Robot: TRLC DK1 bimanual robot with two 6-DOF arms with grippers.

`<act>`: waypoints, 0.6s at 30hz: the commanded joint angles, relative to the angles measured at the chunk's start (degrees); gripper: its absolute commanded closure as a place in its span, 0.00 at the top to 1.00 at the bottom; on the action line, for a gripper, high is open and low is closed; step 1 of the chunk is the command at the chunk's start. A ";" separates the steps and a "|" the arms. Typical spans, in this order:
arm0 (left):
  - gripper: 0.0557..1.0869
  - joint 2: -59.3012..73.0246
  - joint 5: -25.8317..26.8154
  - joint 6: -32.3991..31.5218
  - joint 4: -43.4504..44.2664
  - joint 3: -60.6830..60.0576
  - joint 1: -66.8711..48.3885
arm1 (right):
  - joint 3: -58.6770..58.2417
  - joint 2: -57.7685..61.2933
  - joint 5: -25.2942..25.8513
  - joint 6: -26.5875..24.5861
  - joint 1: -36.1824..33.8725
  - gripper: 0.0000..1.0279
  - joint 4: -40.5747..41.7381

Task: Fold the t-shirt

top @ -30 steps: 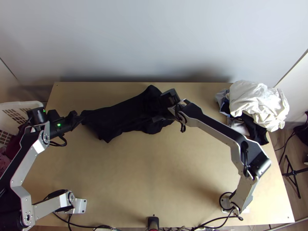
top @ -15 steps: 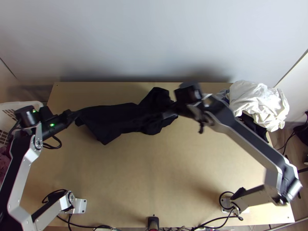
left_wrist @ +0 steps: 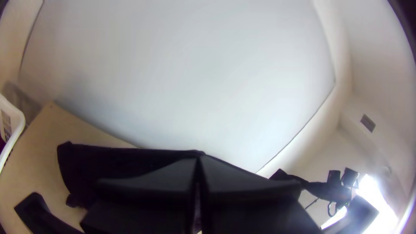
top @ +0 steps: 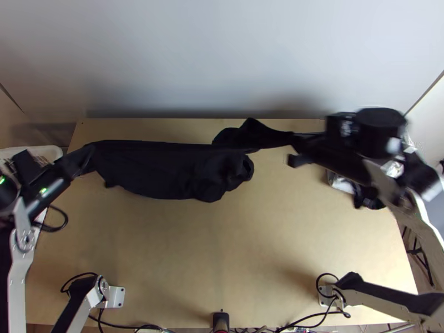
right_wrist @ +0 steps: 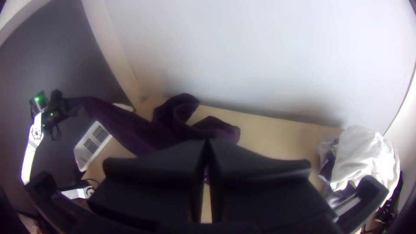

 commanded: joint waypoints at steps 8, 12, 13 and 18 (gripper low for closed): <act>0.03 -15.84 -0.12 -1.48 -2.29 2.36 -2.22 | 11.85 -8.87 -10.54 2.95 -9.99 0.03 -8.07; 0.03 -18.74 -0.21 -2.71 -1.85 3.06 0.24 | 17.03 -8.25 -13.26 4.44 -13.07 0.03 -9.30; 0.03 -19.35 -0.21 -3.15 -1.67 3.06 0.59 | 17.83 -8.25 -13.61 4.79 -13.86 0.03 -9.30; 0.03 -21.73 -0.39 -4.03 -1.58 4.56 2.96 | 25.56 -7.55 -18.36 8.31 -19.93 0.03 -9.30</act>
